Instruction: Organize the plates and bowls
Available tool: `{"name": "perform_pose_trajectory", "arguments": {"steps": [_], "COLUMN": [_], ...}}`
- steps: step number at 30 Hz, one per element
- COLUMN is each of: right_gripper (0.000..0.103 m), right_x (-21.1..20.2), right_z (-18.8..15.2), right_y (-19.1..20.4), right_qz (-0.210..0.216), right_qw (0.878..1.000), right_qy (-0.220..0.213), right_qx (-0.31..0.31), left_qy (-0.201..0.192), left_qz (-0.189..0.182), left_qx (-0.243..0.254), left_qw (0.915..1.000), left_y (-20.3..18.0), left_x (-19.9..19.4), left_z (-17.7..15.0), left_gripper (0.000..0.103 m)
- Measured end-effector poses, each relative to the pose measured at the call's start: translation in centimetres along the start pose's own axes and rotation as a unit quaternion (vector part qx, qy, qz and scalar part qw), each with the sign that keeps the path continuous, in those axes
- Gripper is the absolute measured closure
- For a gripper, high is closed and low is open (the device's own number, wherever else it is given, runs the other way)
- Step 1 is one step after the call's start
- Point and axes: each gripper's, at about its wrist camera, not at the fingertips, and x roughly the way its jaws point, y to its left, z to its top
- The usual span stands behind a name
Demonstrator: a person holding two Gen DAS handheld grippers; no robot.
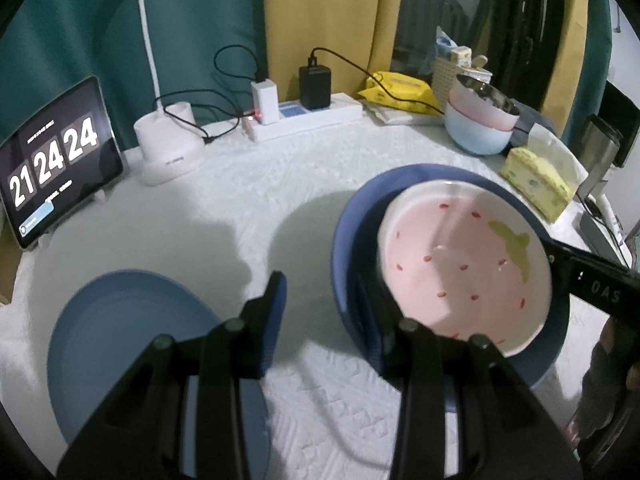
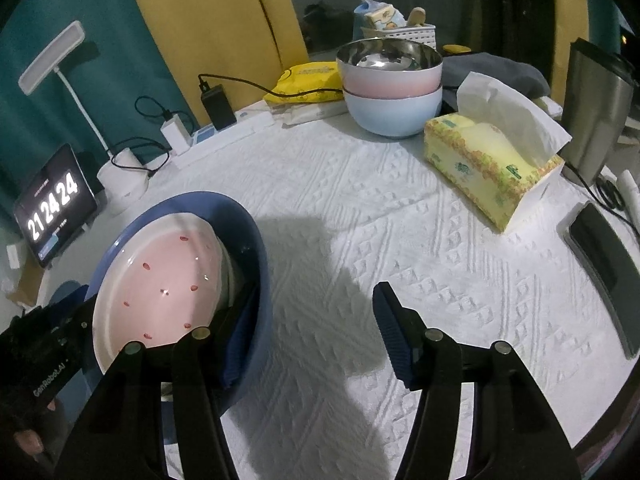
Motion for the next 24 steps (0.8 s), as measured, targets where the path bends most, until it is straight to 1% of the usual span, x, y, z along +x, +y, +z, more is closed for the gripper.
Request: {"name": "perform_pose_trajectory", "arguments": {"steps": [2, 3, 6, 7, 8, 10, 12, 16, 18, 20, 24], "right_gripper": [0.050, 0.051, 0.059, 0.064, 0.066, 0.070, 0.074, 0.078, 0.085, 0.093, 0.093], "right_x": [0.0, 0.0, -0.1, -0.1, -0.2, -0.1, -0.1, -0.2, -0.3, -0.3, -0.3], "right_z": [-0.1, -0.2, -0.3, -0.3, -0.4, -0.4, -0.4, -0.5, -0.6, -0.6, -0.5], "right_y": [-0.1, -0.1, 0.1, 0.3, 0.4, 0.5, 0.6, 0.9, 1.2, 1.7, 1.9], "right_qz": [0.006, 0.009, 0.014, 0.018, 0.020, 0.021, 0.021, 0.017, 0.014, 0.014, 0.009], "right_qw": [1.000, 1.000, 1.000, 1.000, 1.000, 0.999, 0.999, 0.999, 0.999, 0.999, 0.999], "right_qy": [0.000, -0.001, -0.004, -0.006, -0.008, -0.012, -0.012, -0.016, -0.019, -0.019, -0.015], "right_qx": [0.009, 0.010, 0.015, 0.016, 0.018, 0.024, 0.028, 0.032, 0.028, 0.025, 0.027], "left_qy": [-0.002, -0.003, -0.004, -0.005, -0.005, -0.004, -0.003, -0.001, -0.005, -0.009, -0.011], "left_qz": [0.001, 0.000, -0.003, -0.004, -0.009, -0.020, -0.029, -0.038, -0.039, -0.036, -0.037], "left_qx": [0.000, 0.000, -0.008, -0.008, -0.007, -0.003, 0.002, -0.006, -0.005, -0.003, -0.007], "left_qw": [1.0000, 1.0000, 1.0000, 1.0000, 0.9999, 0.9998, 0.9996, 0.9993, 0.9992, 0.9993, 0.9992], "left_y": [-0.1, -0.1, 0.0, -0.1, -0.2, -0.4, -0.7, -0.5, -0.6, -0.8, -0.6], "left_x": [-0.1, -0.1, -0.1, -0.1, -0.2, -0.2, -0.3, -0.3, -0.5, -0.6, -0.7], "left_z": [-0.1, -0.1, -0.1, -0.2, -0.2, -0.1, -0.1, 0.0, -0.1, -0.1, -0.2], "left_gripper": [0.066, 0.067, 0.069, 0.073, 0.075, 0.085, 0.090, 0.090, 0.090, 0.090, 0.091]}}
